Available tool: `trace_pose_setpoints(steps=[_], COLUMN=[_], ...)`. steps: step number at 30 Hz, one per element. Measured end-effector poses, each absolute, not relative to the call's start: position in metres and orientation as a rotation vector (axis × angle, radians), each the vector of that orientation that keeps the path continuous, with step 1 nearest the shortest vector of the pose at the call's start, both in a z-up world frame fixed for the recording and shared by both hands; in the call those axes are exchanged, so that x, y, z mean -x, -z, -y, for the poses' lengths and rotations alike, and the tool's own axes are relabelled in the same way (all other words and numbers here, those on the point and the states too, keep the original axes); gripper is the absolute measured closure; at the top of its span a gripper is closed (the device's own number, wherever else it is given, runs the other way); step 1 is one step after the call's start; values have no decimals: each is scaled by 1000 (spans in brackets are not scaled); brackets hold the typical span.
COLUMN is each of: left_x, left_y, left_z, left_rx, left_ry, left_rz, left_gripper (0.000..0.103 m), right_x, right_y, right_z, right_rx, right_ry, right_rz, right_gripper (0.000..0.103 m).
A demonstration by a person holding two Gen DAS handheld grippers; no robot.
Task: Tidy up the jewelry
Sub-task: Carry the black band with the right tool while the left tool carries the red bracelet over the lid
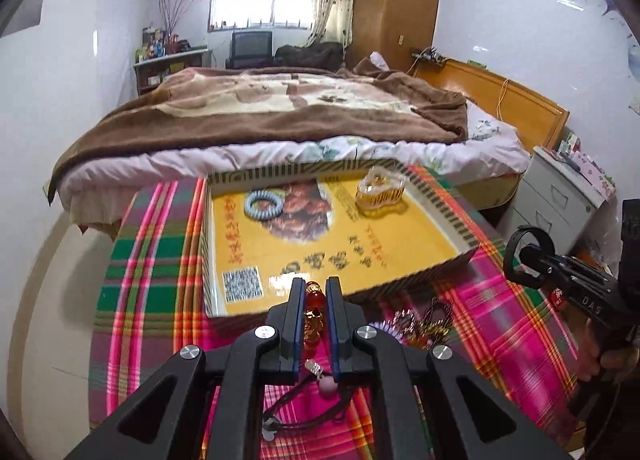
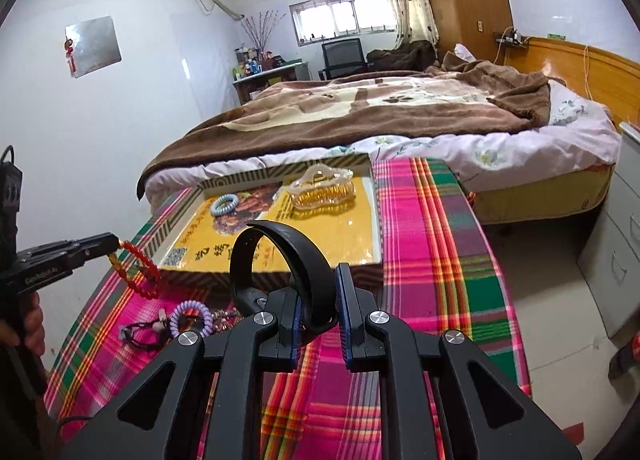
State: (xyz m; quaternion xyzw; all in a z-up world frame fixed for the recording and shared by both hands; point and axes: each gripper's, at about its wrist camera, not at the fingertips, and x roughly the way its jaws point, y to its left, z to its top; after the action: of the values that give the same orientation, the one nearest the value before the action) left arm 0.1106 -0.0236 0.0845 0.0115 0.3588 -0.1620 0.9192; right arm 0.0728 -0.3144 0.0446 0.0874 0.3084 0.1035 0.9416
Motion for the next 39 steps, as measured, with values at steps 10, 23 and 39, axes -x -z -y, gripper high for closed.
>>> trace_pose_setpoints(steps=[10,23,39], left_x=[-129,-197,-263], left_y=[-120,-118,-41], left_z=[19,12,5], left_rx=[-14,8,23], left_ry=[336,315,266], left_rz=[-699,-713,-848], left_gripper=[93,93,93], right_x=[-95,-189,-299], right_y=[-77,-79,-25], right_z=[303,255,201], right_rx=[-163,-121,-70], right_ry=[-228,-242,-199], right_rz=[-601,-685,-854], right_gripper=[88,88,88])
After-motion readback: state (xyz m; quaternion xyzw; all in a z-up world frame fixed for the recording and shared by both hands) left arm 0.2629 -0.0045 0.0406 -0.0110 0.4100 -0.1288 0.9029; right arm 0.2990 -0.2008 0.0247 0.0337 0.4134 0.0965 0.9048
